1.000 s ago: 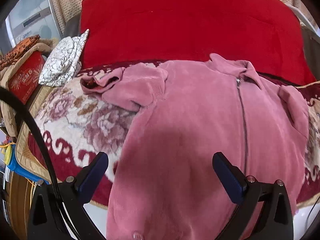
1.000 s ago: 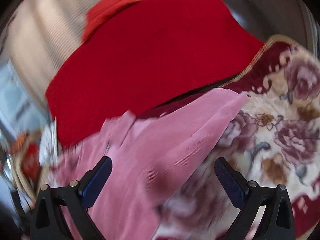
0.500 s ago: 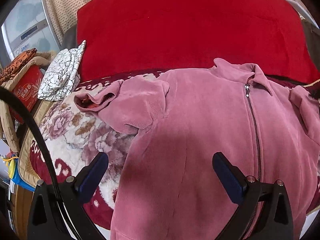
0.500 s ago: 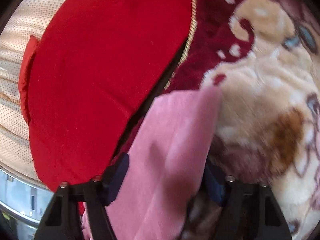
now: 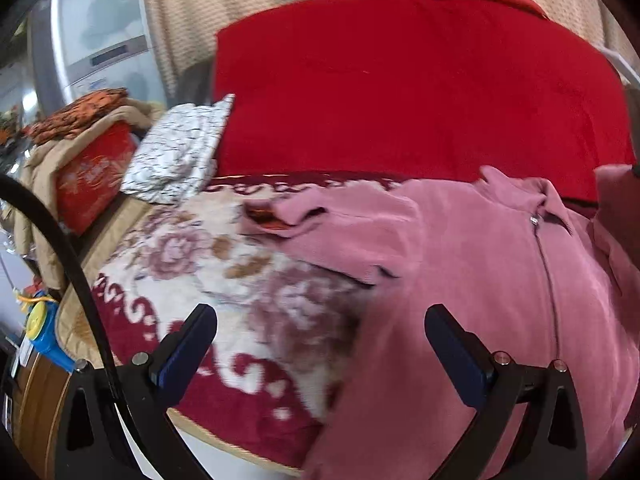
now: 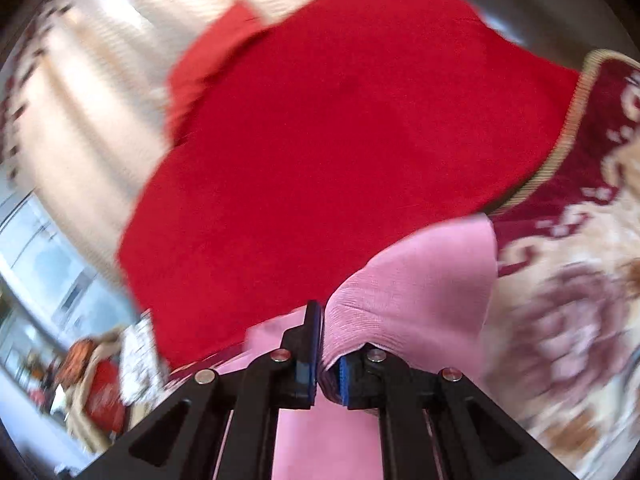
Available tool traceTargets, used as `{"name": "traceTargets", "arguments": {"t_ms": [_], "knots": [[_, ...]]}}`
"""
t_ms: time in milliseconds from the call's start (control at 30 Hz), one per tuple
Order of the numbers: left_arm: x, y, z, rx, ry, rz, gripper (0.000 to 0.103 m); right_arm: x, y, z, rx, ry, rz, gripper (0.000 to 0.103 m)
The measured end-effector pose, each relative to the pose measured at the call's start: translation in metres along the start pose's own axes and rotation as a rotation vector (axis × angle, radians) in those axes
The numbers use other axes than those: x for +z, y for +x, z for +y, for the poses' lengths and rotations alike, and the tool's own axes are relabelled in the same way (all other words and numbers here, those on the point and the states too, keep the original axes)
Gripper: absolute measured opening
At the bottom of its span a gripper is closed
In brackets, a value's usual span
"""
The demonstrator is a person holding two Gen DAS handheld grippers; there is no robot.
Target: Fold large clothes
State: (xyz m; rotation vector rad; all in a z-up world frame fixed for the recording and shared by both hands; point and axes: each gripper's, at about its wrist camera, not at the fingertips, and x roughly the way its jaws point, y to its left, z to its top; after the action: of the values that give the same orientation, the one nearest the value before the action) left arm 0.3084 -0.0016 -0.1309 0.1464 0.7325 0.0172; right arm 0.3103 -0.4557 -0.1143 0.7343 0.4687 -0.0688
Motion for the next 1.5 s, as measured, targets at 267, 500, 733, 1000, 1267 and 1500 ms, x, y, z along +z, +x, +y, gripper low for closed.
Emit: {"name": "traceTargets", "arguments": {"t_ms": [267, 500, 733, 1000, 1267, 1500], "knots": [[-0.018, -0.005, 0.049, 0.032, -0.049, 0.007, 0.103, -0.111, 0.069, 0.14, 0.124, -0.201, 0.188, 0.013], [-0.017, -0.012, 0.053, 0.002, -0.052, -0.008, 0.103, -0.208, 0.113, 0.152, 0.257, -0.19, 0.524, 0.079], [-0.007, -0.003, 0.045, -0.07, -0.062, 0.003, 0.103, -0.182, 0.073, 0.105, 0.273, -0.146, 0.45, 0.079], [-0.007, 0.042, 0.123, -0.115, -0.361, 0.084, 0.103, -0.155, 0.079, 0.028, 0.007, -0.096, 0.405, 0.053], [0.016, 0.085, 0.155, -0.219, -0.51, 0.046, 0.103, -0.156, 0.057, 0.066, 0.088, -0.229, 0.35, 0.052], [0.048, 0.166, 0.169, -0.359, -0.679, 0.186, 0.103, -0.167, 0.047, 0.073, 0.129, -0.259, 0.371, 0.052]]}}
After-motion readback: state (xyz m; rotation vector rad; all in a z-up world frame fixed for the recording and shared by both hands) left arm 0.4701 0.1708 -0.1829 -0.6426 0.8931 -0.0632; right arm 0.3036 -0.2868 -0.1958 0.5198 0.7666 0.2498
